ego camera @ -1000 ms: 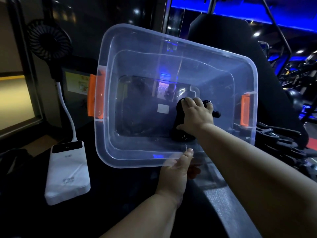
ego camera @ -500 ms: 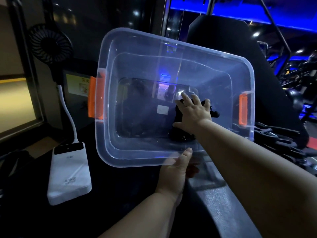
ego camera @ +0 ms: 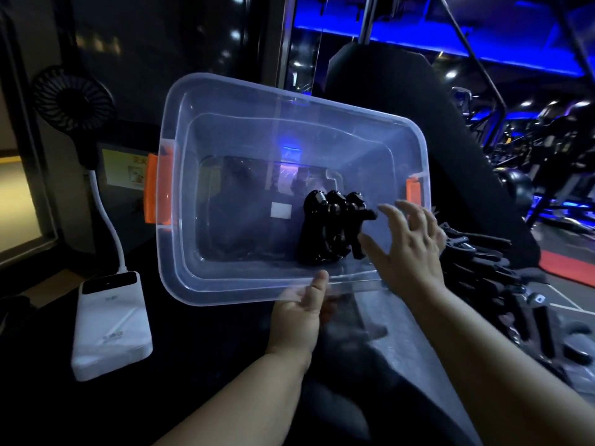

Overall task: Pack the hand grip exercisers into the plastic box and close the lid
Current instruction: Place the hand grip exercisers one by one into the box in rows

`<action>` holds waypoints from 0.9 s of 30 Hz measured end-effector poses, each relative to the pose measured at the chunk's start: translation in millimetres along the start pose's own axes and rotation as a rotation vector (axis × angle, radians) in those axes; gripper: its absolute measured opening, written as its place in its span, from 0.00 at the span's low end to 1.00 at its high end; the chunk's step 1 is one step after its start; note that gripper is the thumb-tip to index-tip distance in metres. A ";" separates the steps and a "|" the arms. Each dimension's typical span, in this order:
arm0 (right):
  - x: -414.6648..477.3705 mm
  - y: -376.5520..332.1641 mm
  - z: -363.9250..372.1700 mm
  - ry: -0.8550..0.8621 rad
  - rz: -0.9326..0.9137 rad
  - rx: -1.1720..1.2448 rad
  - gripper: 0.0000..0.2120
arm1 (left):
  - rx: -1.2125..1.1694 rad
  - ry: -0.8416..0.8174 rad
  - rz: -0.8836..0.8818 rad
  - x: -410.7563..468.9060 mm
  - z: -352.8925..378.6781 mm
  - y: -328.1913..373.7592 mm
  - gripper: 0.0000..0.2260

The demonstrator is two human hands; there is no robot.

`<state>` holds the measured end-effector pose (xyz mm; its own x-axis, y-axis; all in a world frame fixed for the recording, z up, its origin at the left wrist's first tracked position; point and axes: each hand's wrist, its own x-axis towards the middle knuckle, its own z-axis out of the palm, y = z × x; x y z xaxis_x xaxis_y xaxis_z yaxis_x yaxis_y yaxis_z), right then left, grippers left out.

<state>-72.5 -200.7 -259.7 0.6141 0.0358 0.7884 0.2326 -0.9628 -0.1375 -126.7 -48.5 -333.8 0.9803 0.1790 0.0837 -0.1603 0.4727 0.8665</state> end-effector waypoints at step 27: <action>-132.8 134.2 -63.0 -0.393 0.751 -0.301 0.30 | 0.018 0.234 -0.076 -12.9 2.3 7.6 0.11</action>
<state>-170.4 -351.5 -345.1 0.7508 -0.5960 0.2847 -0.5082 -0.7965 -0.3275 -140.3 -49.2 -327.1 0.9356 0.3395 -0.0967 -0.0828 0.4774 0.8748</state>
